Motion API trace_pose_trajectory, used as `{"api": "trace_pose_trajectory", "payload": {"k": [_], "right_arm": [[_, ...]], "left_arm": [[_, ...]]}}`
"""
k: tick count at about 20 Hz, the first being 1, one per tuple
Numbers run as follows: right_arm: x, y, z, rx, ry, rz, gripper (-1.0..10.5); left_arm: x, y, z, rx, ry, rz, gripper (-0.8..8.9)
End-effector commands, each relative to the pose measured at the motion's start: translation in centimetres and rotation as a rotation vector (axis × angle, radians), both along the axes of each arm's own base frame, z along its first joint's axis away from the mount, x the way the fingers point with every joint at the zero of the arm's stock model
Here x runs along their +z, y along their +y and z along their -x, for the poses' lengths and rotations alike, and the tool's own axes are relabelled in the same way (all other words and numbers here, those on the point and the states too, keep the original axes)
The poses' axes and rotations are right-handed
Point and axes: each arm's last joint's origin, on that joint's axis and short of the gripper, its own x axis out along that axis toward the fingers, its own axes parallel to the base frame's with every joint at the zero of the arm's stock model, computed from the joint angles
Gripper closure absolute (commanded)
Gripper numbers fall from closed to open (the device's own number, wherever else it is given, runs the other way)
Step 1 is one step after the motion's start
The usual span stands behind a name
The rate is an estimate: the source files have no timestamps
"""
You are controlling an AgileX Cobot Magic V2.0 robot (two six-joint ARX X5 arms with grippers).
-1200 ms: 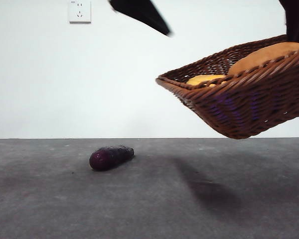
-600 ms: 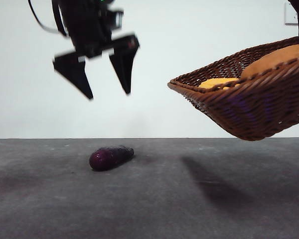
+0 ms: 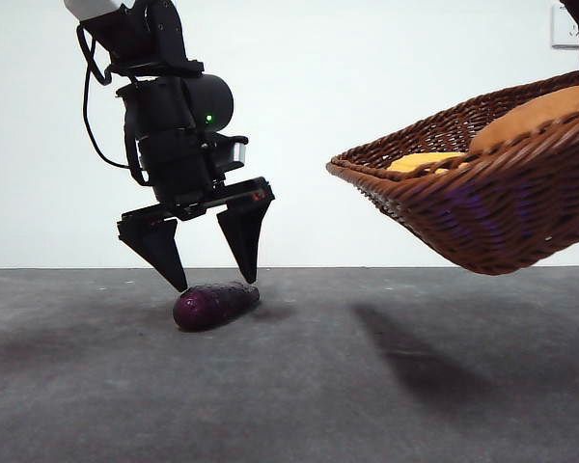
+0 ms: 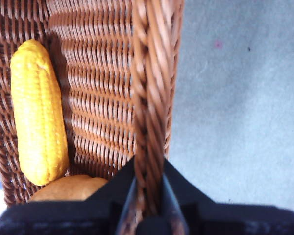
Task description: Help me put the vegetables on the table into the basket
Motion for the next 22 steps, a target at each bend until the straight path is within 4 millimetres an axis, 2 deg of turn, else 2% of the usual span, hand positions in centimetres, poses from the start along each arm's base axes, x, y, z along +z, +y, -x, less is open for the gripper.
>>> {"api": "trace_pose_trajectory", "payload": {"k": [1, 8, 10, 20, 21, 22], "right_arm": [[0.0, 0.0, 0.0, 0.01, -0.003, -0.009, 9.6], [0.0, 0.0, 0.1, 0.01, 0.002, -0.008, 9.6], [0.0, 0.0, 0.1, 0.01, 0.002, -0.008, 9.6], [0.0, 0.0, 0.2, 0.01, 0.013, -0.007, 9.6], [0.0, 0.0, 0.2, 0.01, 0.014, -0.006, 9.6], [0.0, 0.0, 0.2, 0.01, 0.013, -0.006, 9.6]], "left_arm": [[-1.2, -0.1, -0.2, 0.011, 0.013, -0.028, 2.51], [-1.8, -0.1, -0.4, 0.005, 0.023, -0.051, 2.6], [-1.9, -0.1, -0.4, -0.009, 0.021, -0.056, 3.77], [-2.9, -0.1, -0.3, -0.012, 0.053, -0.099, 3.85], [-2.9, -0.2, -0.3, -0.015, 0.051, -0.098, 4.31], [-3.0, -0.2, -0.3, -0.015, 0.051, -0.098, 5.21]]}}
